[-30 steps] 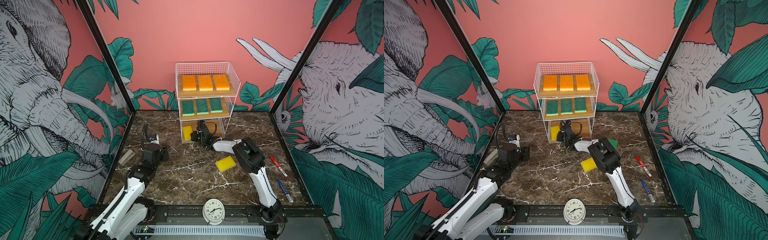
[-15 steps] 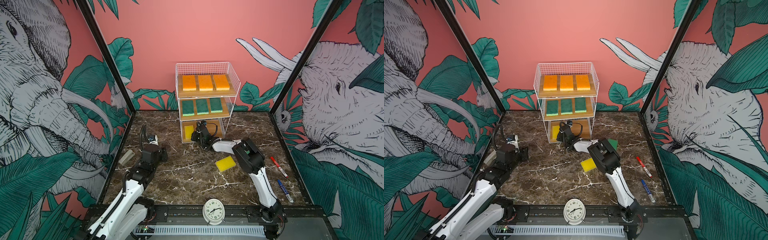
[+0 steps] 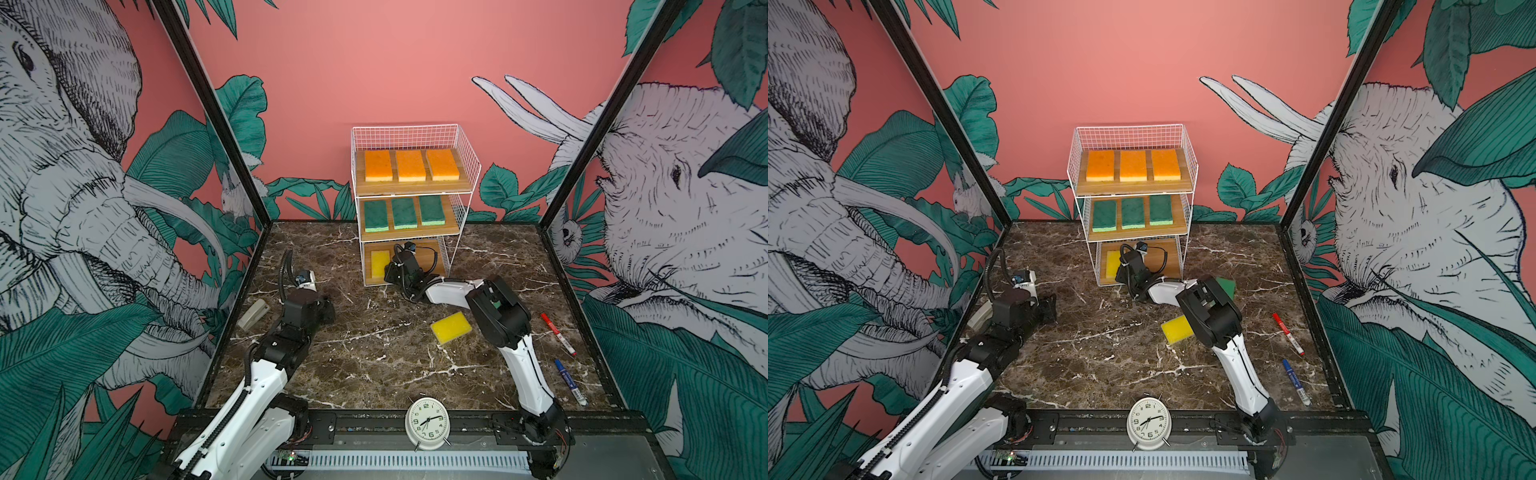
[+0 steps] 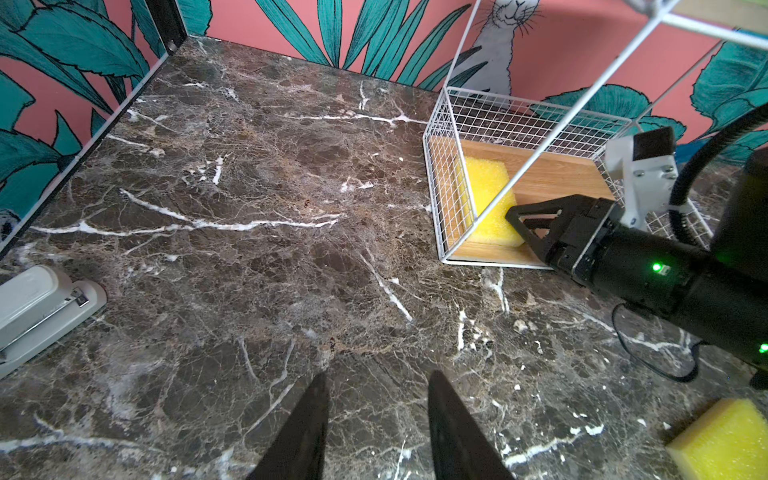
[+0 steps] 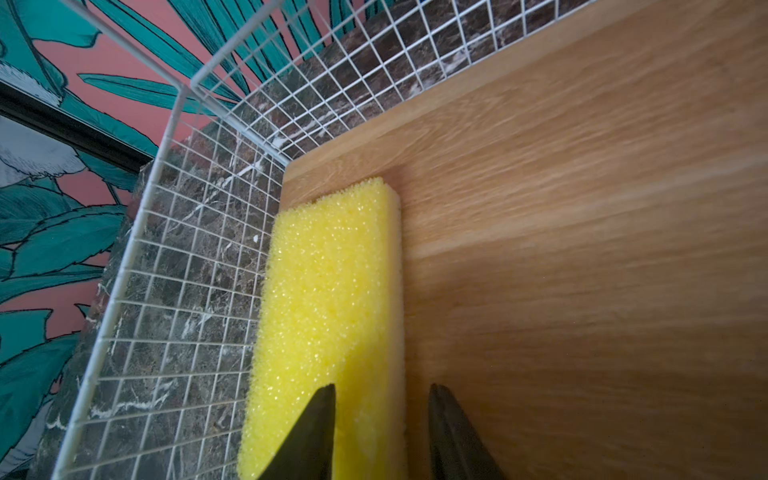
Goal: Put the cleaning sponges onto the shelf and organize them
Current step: 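Push the yellow sponge against the shelf's wire side with the right gripper, then withdraw the right gripper from the shelf toward the green sponge on the table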
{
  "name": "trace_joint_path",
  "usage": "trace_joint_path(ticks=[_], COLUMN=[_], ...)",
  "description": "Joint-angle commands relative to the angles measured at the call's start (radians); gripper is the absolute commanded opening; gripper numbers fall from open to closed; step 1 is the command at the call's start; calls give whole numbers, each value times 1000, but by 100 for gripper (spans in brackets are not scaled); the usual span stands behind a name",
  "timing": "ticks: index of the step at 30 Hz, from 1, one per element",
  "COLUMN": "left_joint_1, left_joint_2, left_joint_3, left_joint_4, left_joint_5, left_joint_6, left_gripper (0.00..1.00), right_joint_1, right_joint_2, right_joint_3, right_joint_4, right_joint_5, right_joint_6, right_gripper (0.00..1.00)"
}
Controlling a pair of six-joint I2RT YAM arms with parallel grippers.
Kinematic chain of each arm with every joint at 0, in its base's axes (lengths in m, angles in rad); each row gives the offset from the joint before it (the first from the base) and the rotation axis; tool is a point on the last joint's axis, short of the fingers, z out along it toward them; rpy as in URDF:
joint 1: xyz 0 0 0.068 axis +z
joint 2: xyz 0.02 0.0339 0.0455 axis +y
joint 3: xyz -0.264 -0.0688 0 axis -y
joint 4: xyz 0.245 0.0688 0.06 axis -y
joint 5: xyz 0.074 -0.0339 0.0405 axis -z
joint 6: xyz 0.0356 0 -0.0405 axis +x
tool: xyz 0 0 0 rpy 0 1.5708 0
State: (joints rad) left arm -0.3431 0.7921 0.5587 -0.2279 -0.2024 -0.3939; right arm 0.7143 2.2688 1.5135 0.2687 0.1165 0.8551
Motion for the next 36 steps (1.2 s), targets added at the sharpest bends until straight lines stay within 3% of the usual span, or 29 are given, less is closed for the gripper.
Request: trace_joint_path(ticks=[1, 11, 23, 29, 36], left_joint_1=[8, 8, 7, 7, 6], left_joint_2=[-13, -34, -23, 23, 23], left_joint_3=[20, 24, 42, 51, 48], left_joint_4=[-20, -32, -36, -53, -67], left_joint_5=[-11, -16, -25, -42, -5], left_joint_6=[9, 13, 38, 59, 41], left_gripper=[41, 40, 41, 46, 50], right_joint_1=[0, 3, 42, 73, 76], right_joint_2=[-41, -86, -288, -447, -719], right_joint_3=[-42, -73, -239, -349, -512], right_joint_4=[-5, 62, 44, -75, -352], right_joint_5=[6, -54, 19, 100, 186], right_joint_6=[-16, -88, -259, -301, -158], right_gripper=[48, 59, 67, 72, 80])
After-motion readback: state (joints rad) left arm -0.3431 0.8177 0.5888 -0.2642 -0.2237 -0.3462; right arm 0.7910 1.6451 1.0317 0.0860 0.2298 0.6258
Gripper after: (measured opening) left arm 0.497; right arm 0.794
